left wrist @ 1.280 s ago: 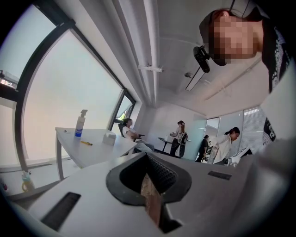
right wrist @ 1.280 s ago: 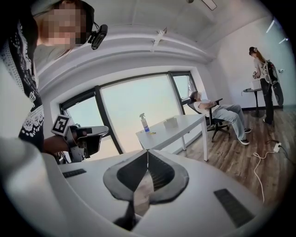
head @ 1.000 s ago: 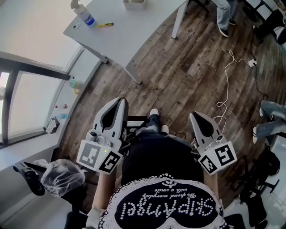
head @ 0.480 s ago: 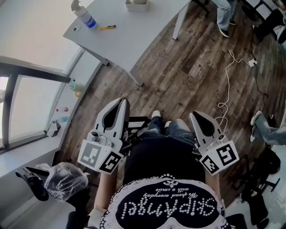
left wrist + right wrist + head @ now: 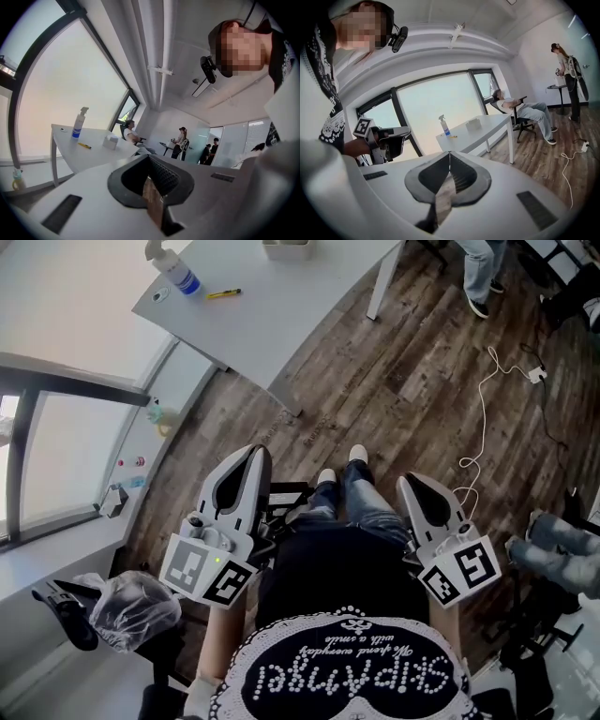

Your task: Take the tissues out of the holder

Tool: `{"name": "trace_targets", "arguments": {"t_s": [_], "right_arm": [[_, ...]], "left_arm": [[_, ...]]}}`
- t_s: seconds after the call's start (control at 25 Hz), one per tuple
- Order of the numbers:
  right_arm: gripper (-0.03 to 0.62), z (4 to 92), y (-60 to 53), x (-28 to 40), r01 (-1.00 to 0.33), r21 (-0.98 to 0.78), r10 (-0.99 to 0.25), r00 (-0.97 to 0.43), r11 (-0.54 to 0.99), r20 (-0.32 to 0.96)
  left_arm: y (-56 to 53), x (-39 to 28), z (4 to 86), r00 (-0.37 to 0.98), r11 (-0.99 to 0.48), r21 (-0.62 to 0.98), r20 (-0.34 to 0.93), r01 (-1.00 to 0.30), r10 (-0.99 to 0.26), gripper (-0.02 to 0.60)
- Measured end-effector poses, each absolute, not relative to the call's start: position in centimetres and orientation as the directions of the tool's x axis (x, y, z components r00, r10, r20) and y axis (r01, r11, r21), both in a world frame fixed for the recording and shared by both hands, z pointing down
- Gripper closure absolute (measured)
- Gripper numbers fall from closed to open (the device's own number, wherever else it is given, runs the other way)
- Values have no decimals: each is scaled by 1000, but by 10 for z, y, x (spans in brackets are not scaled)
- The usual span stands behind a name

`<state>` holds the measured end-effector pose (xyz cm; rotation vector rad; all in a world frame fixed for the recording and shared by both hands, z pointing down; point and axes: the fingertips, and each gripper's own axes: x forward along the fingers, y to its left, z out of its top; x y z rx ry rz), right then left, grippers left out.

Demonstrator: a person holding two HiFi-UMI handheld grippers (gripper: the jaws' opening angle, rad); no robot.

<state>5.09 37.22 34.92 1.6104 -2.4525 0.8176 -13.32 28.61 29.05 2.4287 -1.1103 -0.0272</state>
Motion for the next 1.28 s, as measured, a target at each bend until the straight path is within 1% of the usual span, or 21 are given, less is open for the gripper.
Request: {"name": "trace_targets", "arguments": {"t_s": [0.6, 1.12, 1.28], "right_arm": [[582, 355, 306, 109, -850, -380, -794, -497, 365, 350], [582, 356, 256, 145, -837, -291, -767, -544, 464, 340], [582, 359, 246, 150, -819, -298, -749, -571, 490, 337]], "left_arm": [[235, -77, 293, 620, -513, 423, 166, -747, -767, 580], [205, -25, 296, 577, -498, 351, 169, -793, -799, 580], [197, -17, 299, 554, -477, 334, 190, -813, -811, 580]]}}
